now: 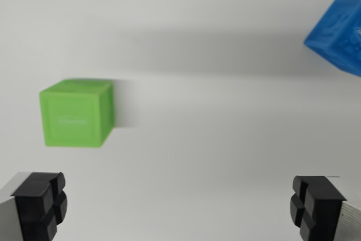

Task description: Stack cube

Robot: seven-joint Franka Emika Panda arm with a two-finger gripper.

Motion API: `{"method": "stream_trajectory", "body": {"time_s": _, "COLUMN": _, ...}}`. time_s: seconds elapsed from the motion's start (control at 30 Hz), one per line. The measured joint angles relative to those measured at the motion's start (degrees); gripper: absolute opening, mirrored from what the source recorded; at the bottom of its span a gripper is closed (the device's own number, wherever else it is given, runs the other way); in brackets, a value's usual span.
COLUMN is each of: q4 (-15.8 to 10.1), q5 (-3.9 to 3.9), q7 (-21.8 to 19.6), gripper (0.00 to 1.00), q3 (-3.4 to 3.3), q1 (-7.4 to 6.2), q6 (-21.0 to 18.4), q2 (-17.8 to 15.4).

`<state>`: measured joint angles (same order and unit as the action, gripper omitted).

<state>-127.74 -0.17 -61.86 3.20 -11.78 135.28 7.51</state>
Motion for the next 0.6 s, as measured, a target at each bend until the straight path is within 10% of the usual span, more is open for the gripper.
{"method": "stream_trajectory", "body": {"time_s": 0.6, "q4": -0.89, "q5": -1.05, "q7": -7.22, "gripper": 1.00, "q3": 1.51, "q1": -5.17, "q6": 5.45, "q2": 4.77}}
